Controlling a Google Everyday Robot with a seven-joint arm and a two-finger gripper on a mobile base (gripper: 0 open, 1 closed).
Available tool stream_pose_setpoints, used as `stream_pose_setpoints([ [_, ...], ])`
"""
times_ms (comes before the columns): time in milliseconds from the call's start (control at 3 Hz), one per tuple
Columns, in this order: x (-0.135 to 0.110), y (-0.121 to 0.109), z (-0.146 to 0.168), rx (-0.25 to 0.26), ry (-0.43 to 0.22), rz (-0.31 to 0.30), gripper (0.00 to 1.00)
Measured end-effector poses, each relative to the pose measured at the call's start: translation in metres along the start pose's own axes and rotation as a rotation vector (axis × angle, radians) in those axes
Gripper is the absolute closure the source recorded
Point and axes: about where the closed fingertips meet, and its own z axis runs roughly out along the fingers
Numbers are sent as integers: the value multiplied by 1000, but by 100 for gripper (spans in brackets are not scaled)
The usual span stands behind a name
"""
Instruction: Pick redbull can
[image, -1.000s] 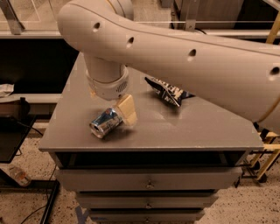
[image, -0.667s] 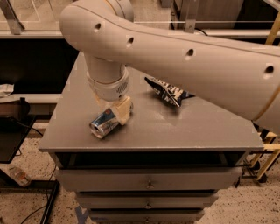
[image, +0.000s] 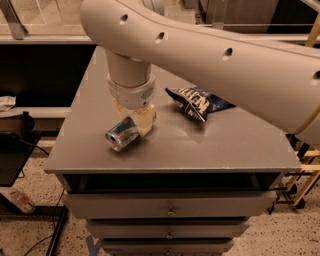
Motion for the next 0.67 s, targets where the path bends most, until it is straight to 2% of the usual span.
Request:
stream_pose_setpoints([
  [333,12,0,-24,38,-26,-2,100],
  [667,21,-2,-41,64,-59,-11,100],
])
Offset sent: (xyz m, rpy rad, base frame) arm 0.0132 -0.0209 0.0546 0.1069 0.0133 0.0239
